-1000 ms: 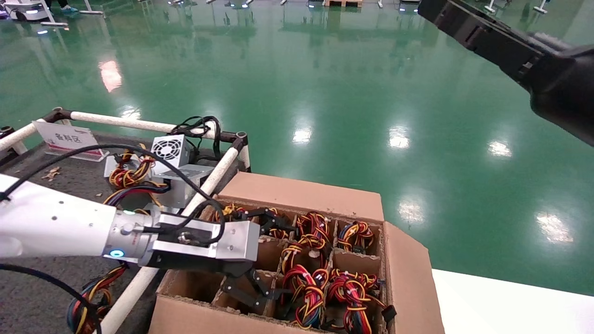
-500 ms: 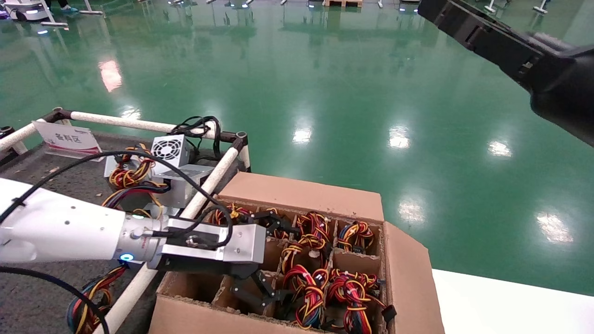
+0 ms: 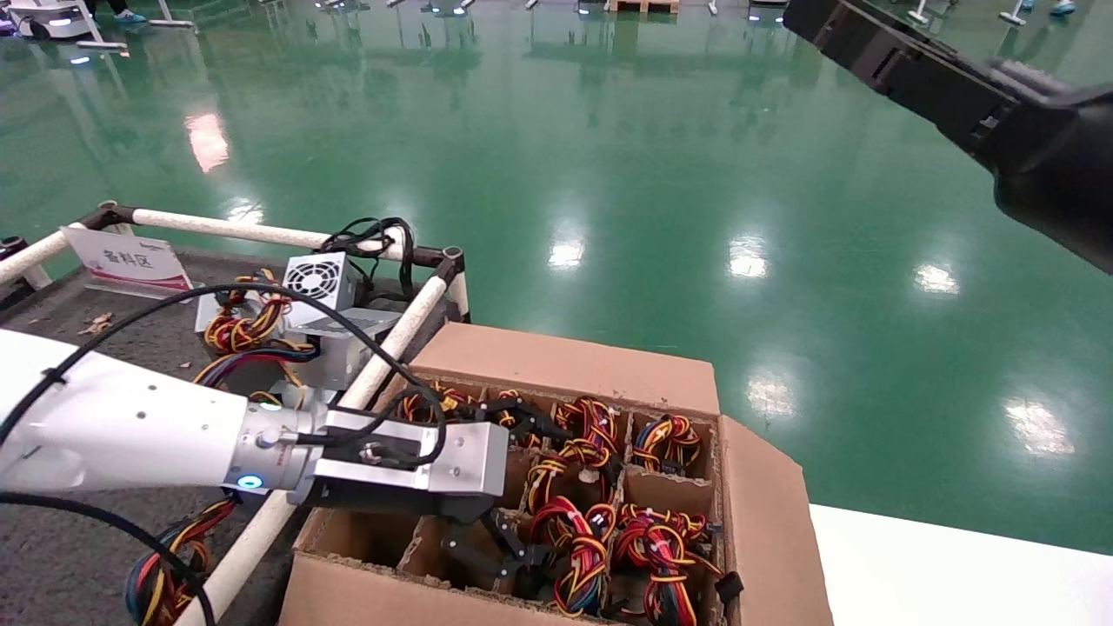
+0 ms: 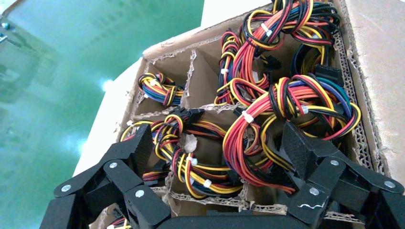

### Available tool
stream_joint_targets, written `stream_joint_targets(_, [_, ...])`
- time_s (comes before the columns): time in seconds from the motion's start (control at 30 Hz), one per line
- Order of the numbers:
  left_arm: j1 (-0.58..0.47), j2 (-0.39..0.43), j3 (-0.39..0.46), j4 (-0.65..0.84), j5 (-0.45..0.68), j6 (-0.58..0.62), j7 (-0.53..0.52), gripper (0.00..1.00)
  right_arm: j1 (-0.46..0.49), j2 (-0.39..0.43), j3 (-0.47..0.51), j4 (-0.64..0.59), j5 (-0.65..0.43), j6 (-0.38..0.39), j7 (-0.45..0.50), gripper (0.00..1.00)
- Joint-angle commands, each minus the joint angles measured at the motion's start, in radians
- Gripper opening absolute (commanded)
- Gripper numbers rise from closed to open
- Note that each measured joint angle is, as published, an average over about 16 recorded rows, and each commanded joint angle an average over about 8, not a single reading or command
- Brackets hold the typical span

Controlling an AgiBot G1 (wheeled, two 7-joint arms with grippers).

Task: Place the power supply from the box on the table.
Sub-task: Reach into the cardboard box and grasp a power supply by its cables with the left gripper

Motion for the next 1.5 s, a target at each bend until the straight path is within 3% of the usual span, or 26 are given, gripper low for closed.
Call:
stream_joint_targets(0.03, [-0.001, 0.003, 0.002, 0.006, -0.003, 0.001, 0.004, 0.0, 0.0, 0.0, 0.0, 0.0, 0.0, 0.0, 0.0, 1.0])
stream_joint_targets(1.5, [-0.023, 0.046, 0.022, 0.134, -0.044, 0.061, 0.077, 0.0, 0.0, 0.0, 0.0, 0.0, 0.0, 0.0, 0.0, 1.0])
